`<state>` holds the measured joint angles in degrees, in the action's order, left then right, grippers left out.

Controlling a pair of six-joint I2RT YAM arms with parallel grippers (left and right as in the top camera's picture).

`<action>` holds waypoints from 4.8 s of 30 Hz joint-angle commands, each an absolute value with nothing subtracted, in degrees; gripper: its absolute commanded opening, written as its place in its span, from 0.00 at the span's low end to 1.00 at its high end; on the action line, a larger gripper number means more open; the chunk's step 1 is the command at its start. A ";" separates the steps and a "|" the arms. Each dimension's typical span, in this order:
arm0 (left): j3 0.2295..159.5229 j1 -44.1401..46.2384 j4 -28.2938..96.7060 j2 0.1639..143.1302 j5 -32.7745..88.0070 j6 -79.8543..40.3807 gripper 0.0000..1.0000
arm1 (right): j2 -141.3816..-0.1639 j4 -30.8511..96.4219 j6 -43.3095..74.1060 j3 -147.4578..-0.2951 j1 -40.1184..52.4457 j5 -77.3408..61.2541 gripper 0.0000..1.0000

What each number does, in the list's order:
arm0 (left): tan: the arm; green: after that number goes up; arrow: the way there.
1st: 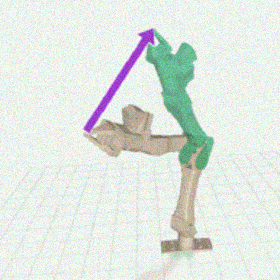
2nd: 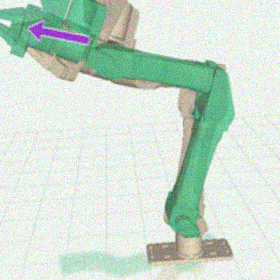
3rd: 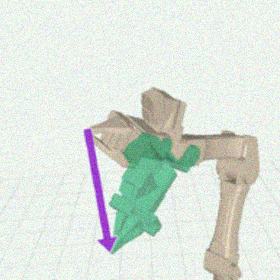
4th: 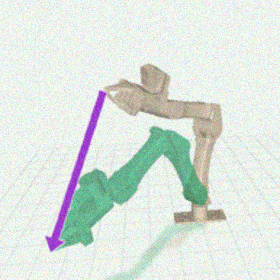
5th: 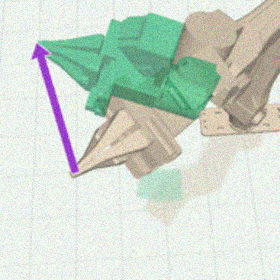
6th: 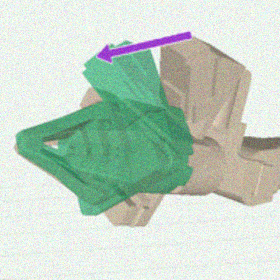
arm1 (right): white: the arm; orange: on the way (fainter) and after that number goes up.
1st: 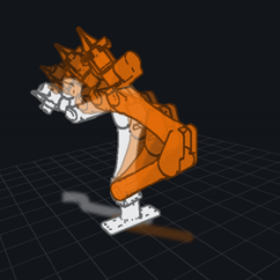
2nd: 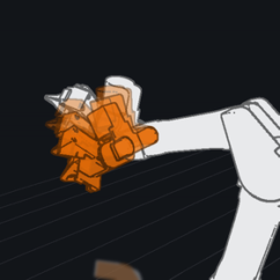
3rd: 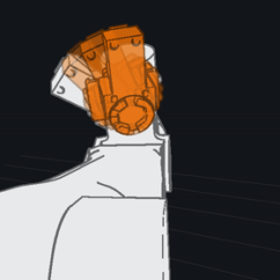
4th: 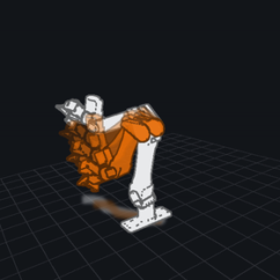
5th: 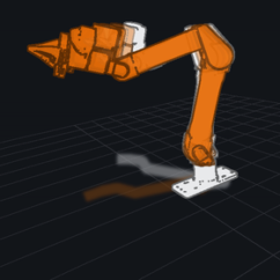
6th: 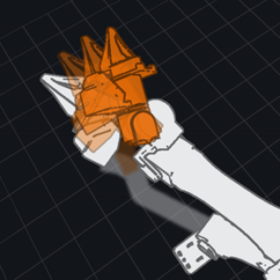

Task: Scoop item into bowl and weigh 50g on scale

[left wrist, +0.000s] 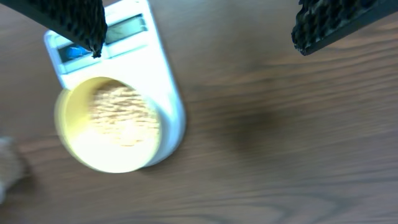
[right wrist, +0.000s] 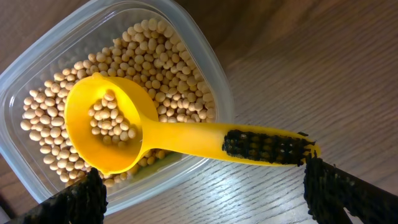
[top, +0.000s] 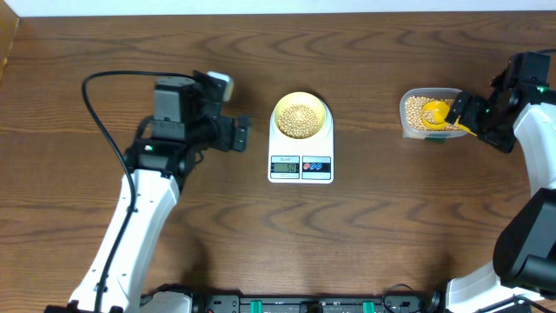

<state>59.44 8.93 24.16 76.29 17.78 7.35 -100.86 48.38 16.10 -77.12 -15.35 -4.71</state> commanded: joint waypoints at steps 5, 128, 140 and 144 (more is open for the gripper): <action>59.02 10.37 24.60 76.51 16.73 3.07 0.98 | -100.40 48.42 15.81 -77.23 -15.29 -4.86 0.99; 49.56 41.87 23.90 98.72 2.55 -26.98 0.98 | -100.40 48.45 15.81 -77.23 -15.29 -4.86 0.99; 47.83 41.87 22.72 98.70 2.55 -30.76 0.98 | -100.40 48.42 15.81 -77.23 -15.29 -4.86 0.99; 47.86 41.87 22.83 98.70 2.57 -30.76 0.98 | -100.40 48.42 15.81 -77.23 -15.29 -4.86 0.99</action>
